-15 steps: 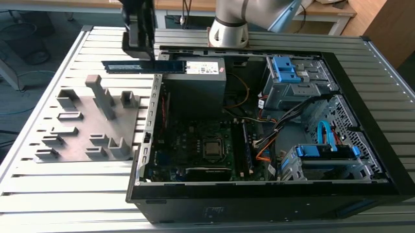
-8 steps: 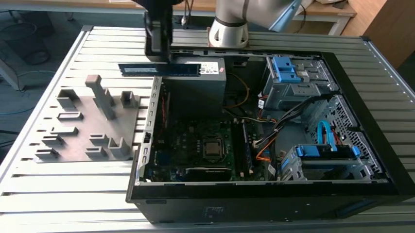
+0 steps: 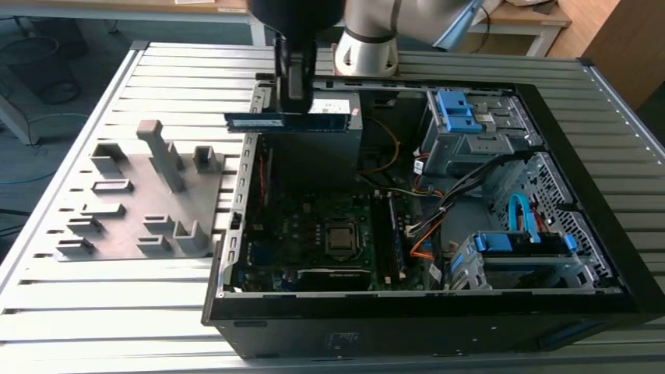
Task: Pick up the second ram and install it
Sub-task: 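Pick up the second ram and move it above second insertion slot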
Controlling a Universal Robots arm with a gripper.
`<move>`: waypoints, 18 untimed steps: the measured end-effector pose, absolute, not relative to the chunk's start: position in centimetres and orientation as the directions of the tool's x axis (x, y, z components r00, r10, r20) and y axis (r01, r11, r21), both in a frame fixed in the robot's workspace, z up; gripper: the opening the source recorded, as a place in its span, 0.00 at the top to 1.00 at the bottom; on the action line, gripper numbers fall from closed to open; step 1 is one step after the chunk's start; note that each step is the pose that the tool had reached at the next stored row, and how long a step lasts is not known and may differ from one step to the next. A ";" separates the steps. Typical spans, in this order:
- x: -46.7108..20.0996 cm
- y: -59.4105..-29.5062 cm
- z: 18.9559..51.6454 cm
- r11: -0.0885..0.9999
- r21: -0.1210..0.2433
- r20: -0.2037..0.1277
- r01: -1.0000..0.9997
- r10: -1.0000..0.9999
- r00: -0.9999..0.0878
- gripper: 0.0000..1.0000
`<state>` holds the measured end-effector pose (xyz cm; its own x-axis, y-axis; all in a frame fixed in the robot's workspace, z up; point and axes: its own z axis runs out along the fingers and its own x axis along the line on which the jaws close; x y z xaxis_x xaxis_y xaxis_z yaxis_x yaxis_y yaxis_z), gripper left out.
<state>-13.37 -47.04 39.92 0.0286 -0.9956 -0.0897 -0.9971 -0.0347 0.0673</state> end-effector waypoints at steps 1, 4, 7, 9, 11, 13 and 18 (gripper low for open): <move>-13.0 -47.0 39.8 -0.035 0.068 -0.090 -0.997 -0.996 0.029 0.87; -12.2 -47.0 39.4 -0.035 0.068 -0.090 -0.997 -0.996 0.029 0.87; -11.5 -47.0 39.0 -0.035 0.068 -0.090 -0.997 -0.996 0.029 0.87; -11.1 -47.0 38.7 -0.035 0.068 -0.090 -0.997 -0.996 0.029 0.87; -10.6 -47.0 38.5 -0.035 0.069 -0.090 -0.997 -0.996 0.029 0.87; -10.0 -47.0 38.2 -0.035 0.069 -0.090 -0.997 -0.996 0.028 0.87; -8.7 -47.0 37.5 -0.035 0.070 -0.090 -0.997 -0.996 0.028 0.87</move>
